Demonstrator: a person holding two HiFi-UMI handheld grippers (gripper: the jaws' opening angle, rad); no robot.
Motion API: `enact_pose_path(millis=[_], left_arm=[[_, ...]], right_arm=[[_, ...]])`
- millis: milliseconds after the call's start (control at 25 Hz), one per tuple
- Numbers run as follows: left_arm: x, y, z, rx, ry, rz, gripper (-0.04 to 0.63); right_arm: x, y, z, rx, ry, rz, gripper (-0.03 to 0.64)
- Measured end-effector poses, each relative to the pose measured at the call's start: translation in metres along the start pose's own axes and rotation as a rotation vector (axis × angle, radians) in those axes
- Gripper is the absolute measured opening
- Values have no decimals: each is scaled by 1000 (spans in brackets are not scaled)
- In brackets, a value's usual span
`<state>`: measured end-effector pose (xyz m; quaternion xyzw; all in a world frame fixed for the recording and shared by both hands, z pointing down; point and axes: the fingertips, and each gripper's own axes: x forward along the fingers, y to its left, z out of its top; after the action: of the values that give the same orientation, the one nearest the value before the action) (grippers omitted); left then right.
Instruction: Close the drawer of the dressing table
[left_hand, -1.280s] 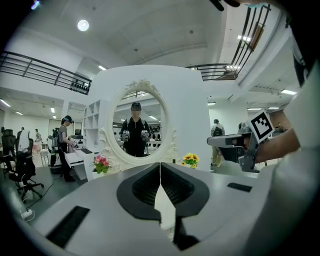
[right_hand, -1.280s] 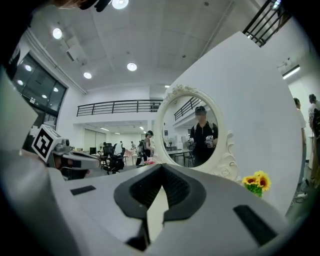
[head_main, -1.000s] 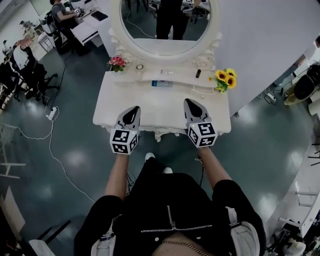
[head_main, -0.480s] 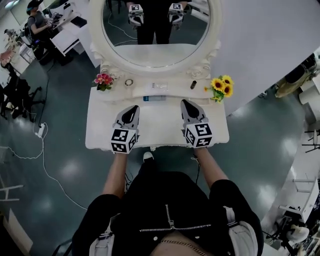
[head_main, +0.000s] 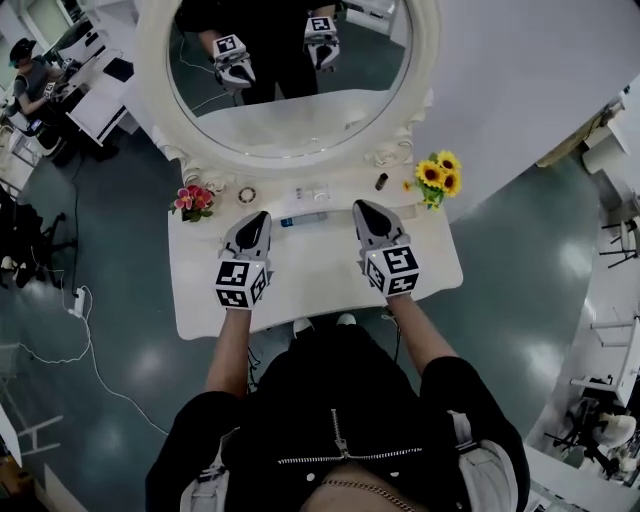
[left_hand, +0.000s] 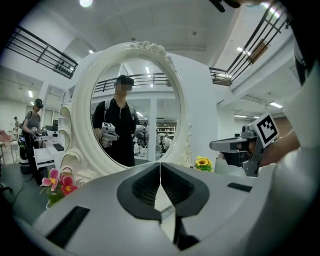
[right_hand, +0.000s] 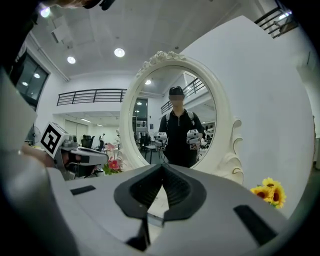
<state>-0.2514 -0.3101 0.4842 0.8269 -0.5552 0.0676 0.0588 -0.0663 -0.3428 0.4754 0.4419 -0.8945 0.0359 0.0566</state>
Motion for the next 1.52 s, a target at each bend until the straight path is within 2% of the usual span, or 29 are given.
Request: enact_pose_path(millis=[360,520,640,760,960,1280,1520], left_arm=[[12,-1,9,-9,-17,22,21],[12,-4,7,-8,-6,29,21],[11,-5,4,-11,6,37,21],[13,-4,1,-16,21,39,21],[21,-6,-2,-9,38,30,21],[31,-16,-17,-12,86,31,21],[35,-23,-28,-8,122,27,21]], right_arm=[[9,-14,4,35,-8,39,15],[7,-19,0,52,-9,42,82],[4,-25,-7,80,0,40,104],[1,-40,-20,159,14,15,114],[-4,-82,-68,254,88,-78,126],[-36,-135,-181,473,272,-214,140],[-46,-150,-242,542,383,-259,146]])
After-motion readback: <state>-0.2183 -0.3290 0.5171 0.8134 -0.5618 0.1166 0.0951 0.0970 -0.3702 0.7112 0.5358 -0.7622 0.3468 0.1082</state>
